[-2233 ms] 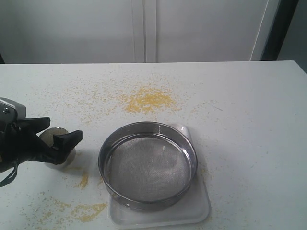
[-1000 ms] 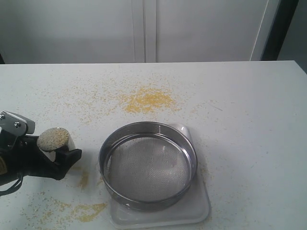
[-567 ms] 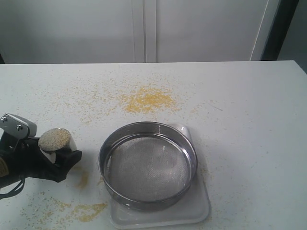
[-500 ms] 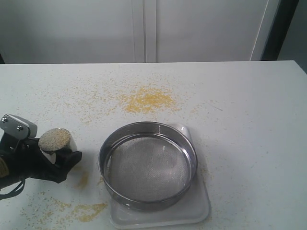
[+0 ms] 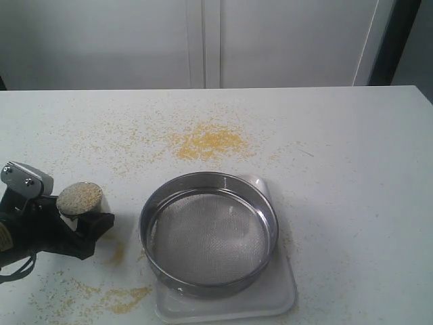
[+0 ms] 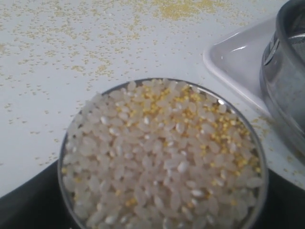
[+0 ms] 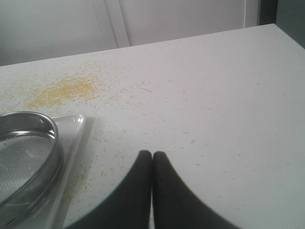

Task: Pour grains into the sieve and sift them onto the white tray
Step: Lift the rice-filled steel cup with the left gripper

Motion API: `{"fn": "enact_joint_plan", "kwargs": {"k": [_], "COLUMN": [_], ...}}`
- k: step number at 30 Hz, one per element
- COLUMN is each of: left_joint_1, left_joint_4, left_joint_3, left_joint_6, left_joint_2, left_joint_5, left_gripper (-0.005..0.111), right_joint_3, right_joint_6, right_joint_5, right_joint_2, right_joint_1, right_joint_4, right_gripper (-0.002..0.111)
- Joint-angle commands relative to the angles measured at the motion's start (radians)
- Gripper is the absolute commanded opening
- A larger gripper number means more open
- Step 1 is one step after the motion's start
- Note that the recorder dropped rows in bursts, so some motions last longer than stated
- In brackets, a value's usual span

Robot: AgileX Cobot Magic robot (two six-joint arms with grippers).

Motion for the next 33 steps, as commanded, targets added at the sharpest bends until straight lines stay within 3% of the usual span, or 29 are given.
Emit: {"fn": "enact_joint_plan", "kwargs": {"k": [1, 2, 5, 21, 33], "left_joint_1": [-0.008, -0.008, -0.008, -0.008, -0.012], "left_joint_4": [0.002, 0.005, 0.021, 0.04, 0.058], "left_joint_3": [0.008, 0.008, 0.008, 0.008, 0.008], "left_joint_6": [0.019, 0.022, 0.037, 0.008, -0.11], "left_joint_2": [0.004, 0.004, 0.004, -0.051, -0.232], "left_joint_5": [-0.011, -0.011, -0.011, -0.028, 0.105], "left_gripper": [0.017, 0.003, 0.0, 0.0, 0.0], "right_joint_3": [0.007, 0.007, 0.007, 0.007, 0.007], "right_joint_6": [0.003, 0.003, 0.003, 0.003, 0.003], "right_joint_5": [-0.009, -0.009, -0.009, -0.009, -0.009], "right_joint_2": [-0.007, -0.007, -0.007, -0.007, -0.007], "right_joint_1": [0.004, 0.004, 0.004, 0.004, 0.004], "right_joint_4": [0.0, 0.0, 0.0, 0.0, 0.0], "right_gripper": [0.0, 0.0, 0.0, 0.0, 0.0]}}
